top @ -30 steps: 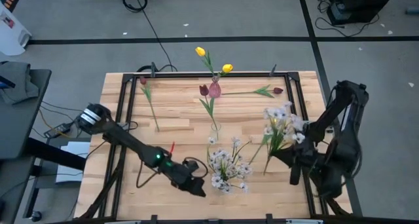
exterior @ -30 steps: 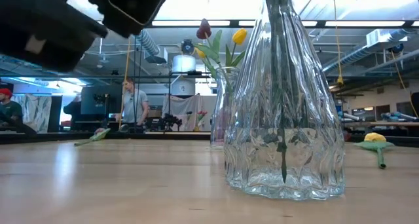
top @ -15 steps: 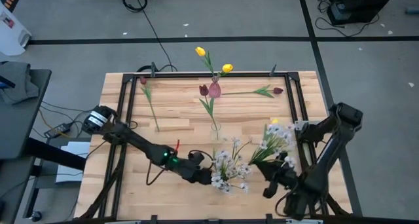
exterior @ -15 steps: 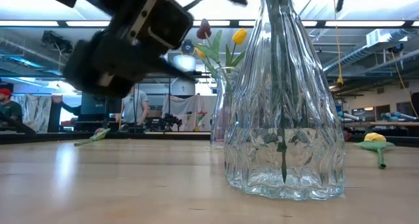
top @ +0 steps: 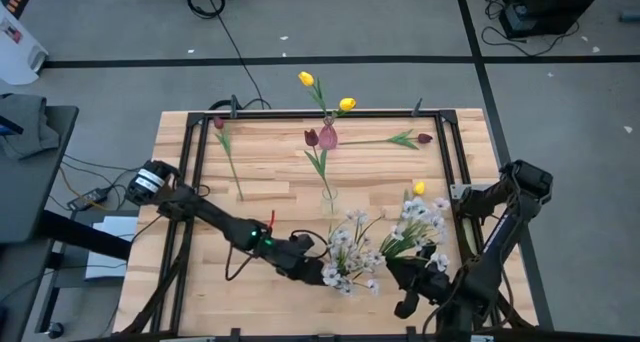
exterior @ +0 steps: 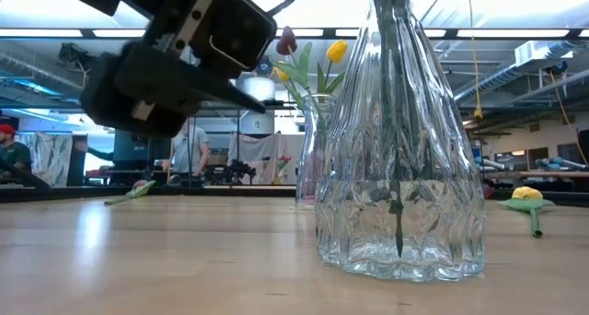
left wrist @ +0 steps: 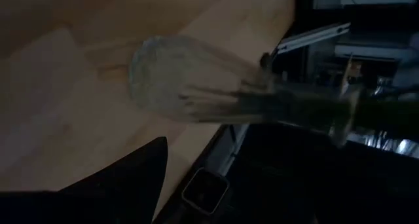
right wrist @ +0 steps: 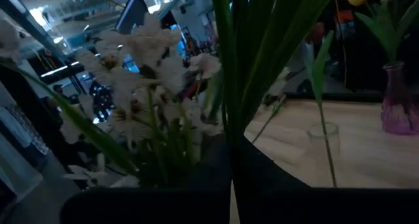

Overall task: Sort flowers into vase by color
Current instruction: Put the white flowers into the bottom transparent vase

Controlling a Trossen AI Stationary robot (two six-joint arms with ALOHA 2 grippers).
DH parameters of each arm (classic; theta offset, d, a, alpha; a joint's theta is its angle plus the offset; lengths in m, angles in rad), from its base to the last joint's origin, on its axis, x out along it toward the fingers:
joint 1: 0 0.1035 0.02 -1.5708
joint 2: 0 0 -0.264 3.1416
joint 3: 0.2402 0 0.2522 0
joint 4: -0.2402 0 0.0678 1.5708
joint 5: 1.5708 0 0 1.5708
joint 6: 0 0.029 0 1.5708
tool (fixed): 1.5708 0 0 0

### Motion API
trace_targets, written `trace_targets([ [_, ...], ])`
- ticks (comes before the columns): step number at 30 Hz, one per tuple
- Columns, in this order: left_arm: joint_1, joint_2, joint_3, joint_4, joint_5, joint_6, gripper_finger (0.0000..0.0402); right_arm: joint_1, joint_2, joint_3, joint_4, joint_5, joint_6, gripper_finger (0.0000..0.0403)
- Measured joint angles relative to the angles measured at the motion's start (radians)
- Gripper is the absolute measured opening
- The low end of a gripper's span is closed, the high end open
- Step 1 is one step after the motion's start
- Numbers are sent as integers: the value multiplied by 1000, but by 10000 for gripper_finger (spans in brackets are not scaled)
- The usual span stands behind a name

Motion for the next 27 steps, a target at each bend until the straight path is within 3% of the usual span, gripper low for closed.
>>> trace_targets([
  [6, 11, 0, 0, 5, -6, 3, 325, -1, 6, 0, 114, -2, -84, 8],
  [16, 12, 0, 0, 6, -4, 48, 325, -41, 73, 0, 407, -6, -430, 7],
  [27, 12, 0, 0, 7, 30, 78, 325, -44, 121, -1, 500, -5, -520, 7],
])
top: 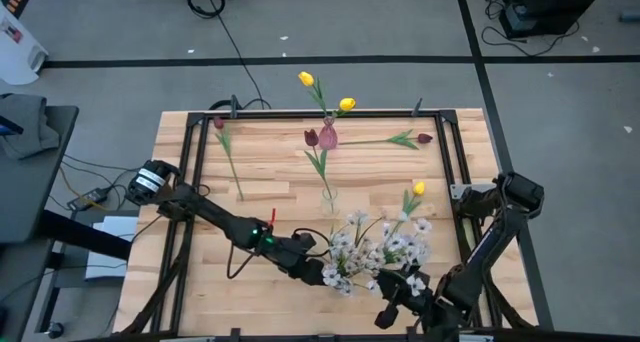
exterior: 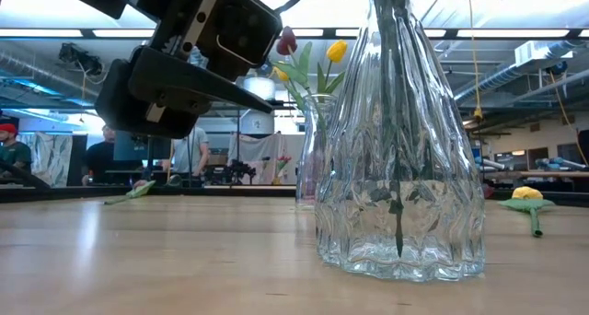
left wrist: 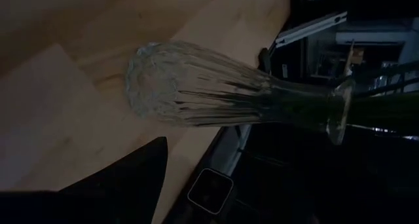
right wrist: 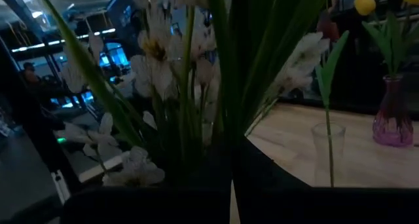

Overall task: Sort flowers into vase by color
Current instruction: Put the white flowers into the bottom transparent vase

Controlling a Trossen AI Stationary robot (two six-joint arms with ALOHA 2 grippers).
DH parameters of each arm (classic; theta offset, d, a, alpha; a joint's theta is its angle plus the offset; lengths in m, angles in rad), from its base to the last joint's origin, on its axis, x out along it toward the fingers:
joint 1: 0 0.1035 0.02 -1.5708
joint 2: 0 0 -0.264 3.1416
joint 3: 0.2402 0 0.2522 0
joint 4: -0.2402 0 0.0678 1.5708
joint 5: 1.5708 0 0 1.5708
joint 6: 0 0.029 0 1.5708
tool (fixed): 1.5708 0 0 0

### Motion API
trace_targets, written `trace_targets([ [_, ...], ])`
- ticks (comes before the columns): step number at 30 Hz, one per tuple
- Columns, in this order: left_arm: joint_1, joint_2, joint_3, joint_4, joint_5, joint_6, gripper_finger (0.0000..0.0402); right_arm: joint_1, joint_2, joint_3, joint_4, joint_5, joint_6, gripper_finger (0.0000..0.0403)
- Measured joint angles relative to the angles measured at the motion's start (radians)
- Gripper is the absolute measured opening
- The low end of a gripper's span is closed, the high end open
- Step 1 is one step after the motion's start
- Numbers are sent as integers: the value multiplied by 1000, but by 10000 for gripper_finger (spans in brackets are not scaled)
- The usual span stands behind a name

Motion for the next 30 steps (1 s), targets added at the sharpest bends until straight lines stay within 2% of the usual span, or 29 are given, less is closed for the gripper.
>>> trace_targets([
  [4, 1, 0, 0, 8, 2, 0, 325, 1, -26, 0, 70, 4, -71, 7],
  [9, 2, -1, 0, 17, 2, 0, 325, 1, -25, 0, 233, -10, -236, 7],
  [12, 2, -1, 0, 22, 1, 0, 325, 1, -25, 0, 267, -25, -270, 7],
  [24, 2, -1, 0, 36, 1, 0, 325, -8, 19, 0, 309, -49, -266, 7],
  [30, 2, -1, 0, 45, 1, 4, 325, -10, 52, 0, 332, -12, -274, 7],
])
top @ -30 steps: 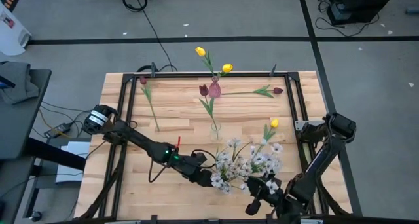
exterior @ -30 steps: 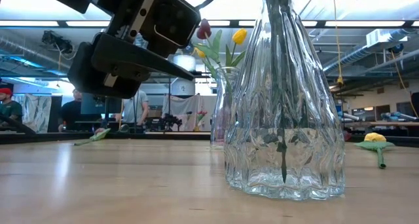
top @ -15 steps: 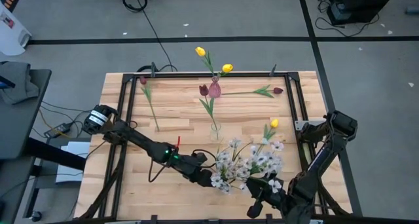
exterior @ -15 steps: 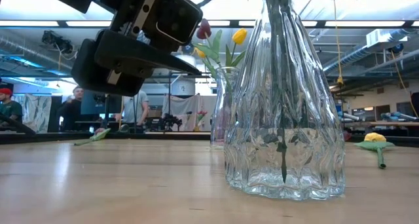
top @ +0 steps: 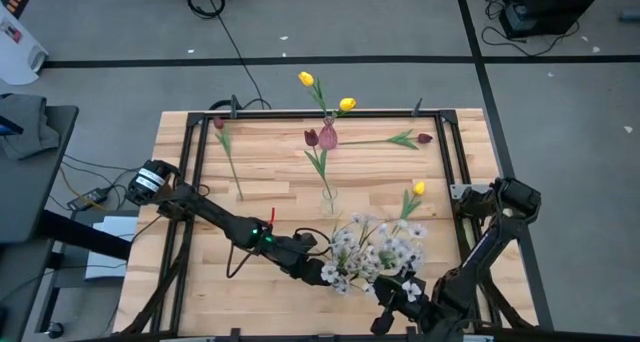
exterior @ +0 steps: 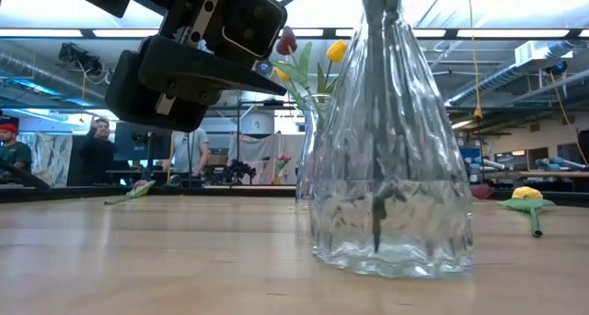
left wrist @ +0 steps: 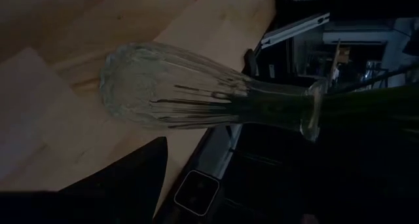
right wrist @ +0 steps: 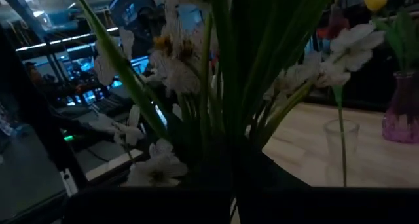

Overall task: Sort flowers into vase by color
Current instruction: Put the white flowers into the bottom transparent vase

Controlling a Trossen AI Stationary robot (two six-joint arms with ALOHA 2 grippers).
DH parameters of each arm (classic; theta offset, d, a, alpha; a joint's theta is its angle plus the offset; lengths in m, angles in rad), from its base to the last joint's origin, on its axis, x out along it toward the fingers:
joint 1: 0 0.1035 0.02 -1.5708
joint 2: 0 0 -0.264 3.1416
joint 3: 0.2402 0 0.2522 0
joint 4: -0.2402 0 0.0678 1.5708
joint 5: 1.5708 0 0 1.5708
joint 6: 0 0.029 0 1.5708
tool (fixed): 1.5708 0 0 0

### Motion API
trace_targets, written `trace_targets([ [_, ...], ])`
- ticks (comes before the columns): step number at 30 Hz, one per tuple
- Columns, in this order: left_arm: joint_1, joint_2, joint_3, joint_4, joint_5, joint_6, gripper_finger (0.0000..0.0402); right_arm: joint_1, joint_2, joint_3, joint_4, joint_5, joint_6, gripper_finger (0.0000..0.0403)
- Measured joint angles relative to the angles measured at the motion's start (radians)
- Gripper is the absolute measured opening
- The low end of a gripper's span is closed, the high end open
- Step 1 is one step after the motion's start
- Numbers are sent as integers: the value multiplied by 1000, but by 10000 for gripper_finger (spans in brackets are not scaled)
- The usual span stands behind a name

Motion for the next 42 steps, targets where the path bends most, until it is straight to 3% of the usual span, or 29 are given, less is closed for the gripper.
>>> trace_targets([
  [11, 4, 0, 0, -2, 2, 1, 325, -1, -21, 0, 175, 4, -236, 7],
  [25, 8, 0, 0, -1, 9, 23, 325, -26, -19, 0, 131, -44, -227, 7],
  [31, 8, 0, 0, 0, 12, 23, 325, -40, -4, 0, 3, -76, -82, 7],
  [42, 21, 0, 0, 24, 4, 63, 325, -44, 68, 1, 1, -130, -79, 7],
])
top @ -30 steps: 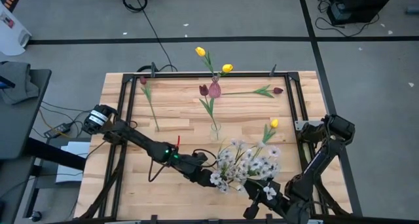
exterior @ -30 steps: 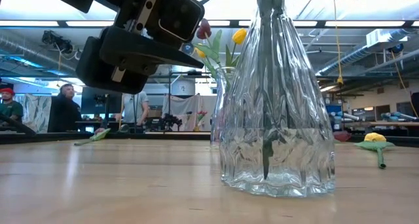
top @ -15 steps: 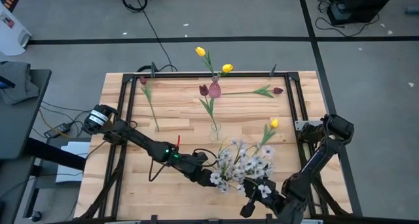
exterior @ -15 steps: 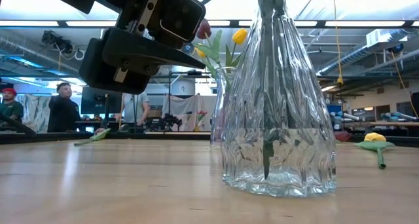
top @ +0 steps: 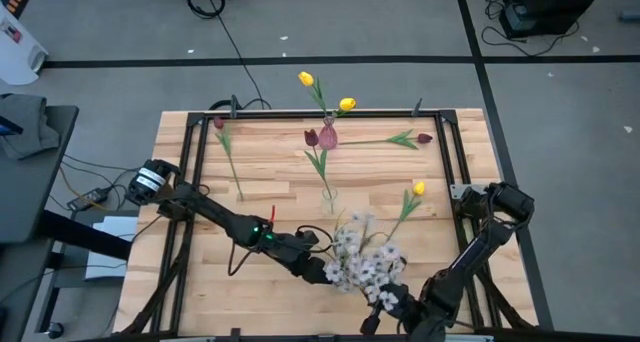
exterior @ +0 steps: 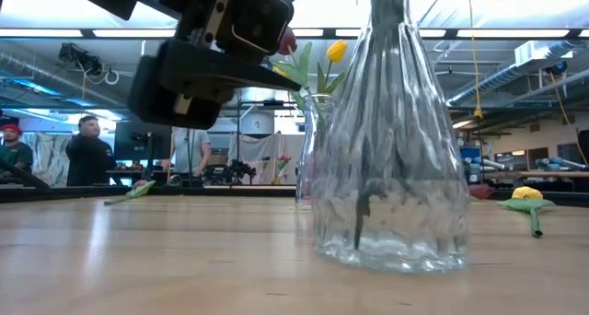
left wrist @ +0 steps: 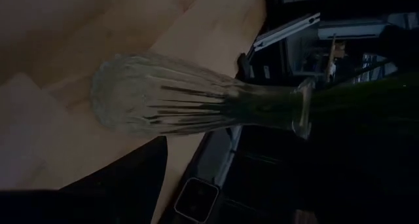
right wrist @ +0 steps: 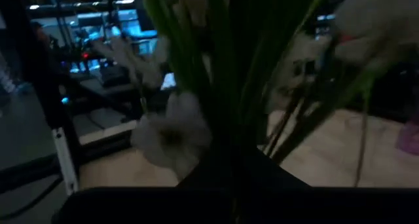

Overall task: Sort flowers into vase by color
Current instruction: Put the white flowers into the bottom transparent vase

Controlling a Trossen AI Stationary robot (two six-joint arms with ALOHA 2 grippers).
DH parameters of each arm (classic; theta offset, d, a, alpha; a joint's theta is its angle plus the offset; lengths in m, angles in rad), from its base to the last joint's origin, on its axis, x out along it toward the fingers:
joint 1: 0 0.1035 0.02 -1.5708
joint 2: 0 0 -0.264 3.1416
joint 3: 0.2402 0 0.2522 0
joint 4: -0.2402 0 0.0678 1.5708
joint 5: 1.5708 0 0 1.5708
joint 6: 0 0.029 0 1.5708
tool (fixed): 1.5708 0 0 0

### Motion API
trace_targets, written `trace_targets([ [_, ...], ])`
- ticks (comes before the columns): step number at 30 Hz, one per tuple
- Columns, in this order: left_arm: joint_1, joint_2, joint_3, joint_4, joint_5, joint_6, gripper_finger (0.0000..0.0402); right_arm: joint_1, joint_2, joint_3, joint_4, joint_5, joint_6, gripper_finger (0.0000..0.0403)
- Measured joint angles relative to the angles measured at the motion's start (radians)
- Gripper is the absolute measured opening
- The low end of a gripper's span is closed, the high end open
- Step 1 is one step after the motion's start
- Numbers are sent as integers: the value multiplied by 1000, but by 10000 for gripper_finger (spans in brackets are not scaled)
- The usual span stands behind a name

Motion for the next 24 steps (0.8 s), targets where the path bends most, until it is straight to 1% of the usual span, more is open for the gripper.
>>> trace_targets([
  [7, 10, 0, 0, 11, -18, 21, 325, -4, 40, 0, -14, -80, 57, 7],
  [16, 12, 0, 0, 28, -18, 36, 325, -8, 124, 0, 7, -91, 182, 7],
  [20, 12, 0, 0, 29, -18, 38, 325, -7, 123, 0, 10, -87, 165, 8],
  [24, 13, 0, 0, 33, -8, 36, 325, -8, 118, -1, 15, -108, 140, 8],
])
